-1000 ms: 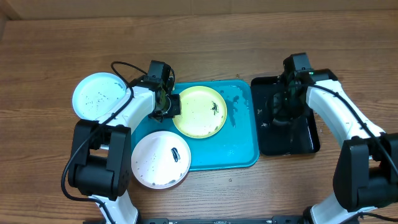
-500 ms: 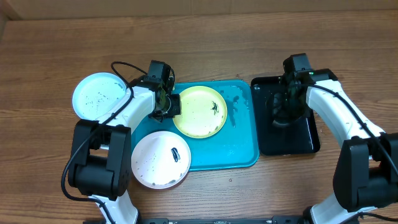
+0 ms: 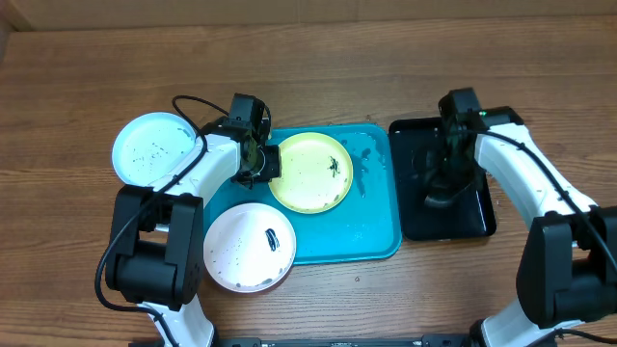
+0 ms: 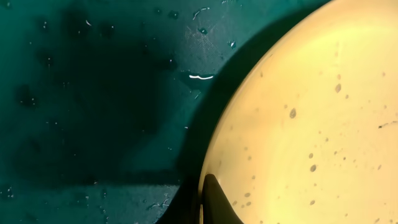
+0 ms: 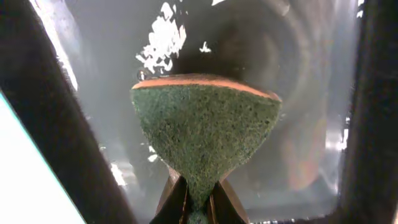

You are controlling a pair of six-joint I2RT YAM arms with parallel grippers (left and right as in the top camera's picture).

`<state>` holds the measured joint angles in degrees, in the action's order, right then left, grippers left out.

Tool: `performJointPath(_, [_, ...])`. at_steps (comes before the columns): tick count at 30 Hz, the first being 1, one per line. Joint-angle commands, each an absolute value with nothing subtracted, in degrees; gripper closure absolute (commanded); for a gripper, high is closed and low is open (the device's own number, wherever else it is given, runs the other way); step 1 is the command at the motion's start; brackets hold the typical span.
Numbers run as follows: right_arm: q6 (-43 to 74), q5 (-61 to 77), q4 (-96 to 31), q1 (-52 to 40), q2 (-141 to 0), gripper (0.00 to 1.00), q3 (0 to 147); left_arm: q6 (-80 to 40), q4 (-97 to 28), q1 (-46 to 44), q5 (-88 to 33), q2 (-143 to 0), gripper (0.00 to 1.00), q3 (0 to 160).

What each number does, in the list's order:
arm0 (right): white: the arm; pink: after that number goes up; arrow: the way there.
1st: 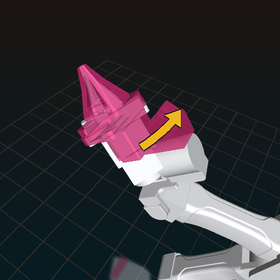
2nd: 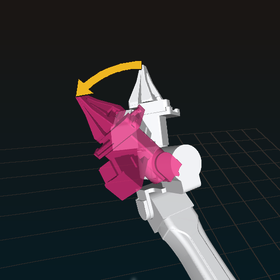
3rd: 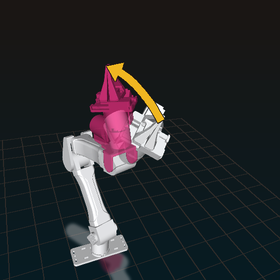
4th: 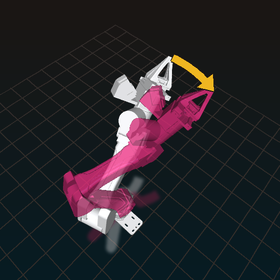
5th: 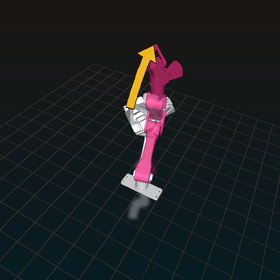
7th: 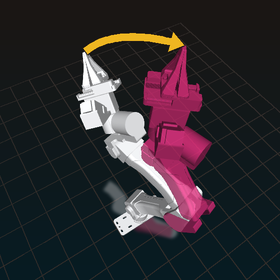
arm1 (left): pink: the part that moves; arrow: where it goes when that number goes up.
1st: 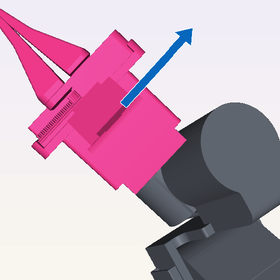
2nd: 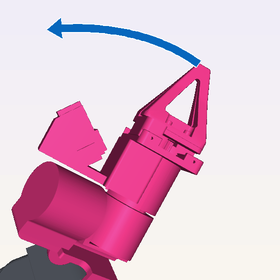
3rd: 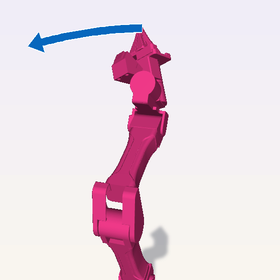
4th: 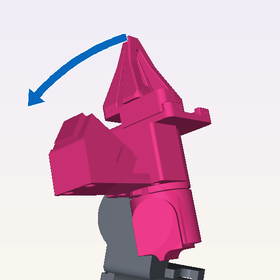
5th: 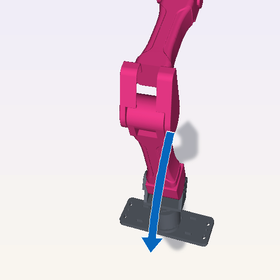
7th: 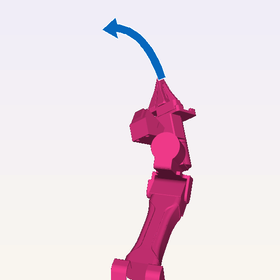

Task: Clean dirty plates on tray and stack at the side
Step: 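Lift the sponge with the right gripper and move it over the yellow plate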

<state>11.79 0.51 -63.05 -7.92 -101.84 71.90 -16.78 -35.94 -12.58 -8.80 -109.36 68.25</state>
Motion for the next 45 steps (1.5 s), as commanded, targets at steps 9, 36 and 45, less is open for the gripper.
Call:
performJointPath(9, [10.6,0.7,-60.1,-8.2,-101.1,0.96,69.2,-20.4,-34.8,-12.8,-9.1,-109.4,0.96,67.6])
performJointPath(36, [8.7,2.0,-67.5,-8.4,-101.0,0.96,80.1,-20.4,-34.5,-12.8,-10.3,-109.4,0.96,67.6])
performJointPath(45, [8.5,26.4,-67.6,-9.7,-101.0,0.96,92.9,-20.4,-34.4,-12.8,-10.8,-109.4,0.96,67.6])
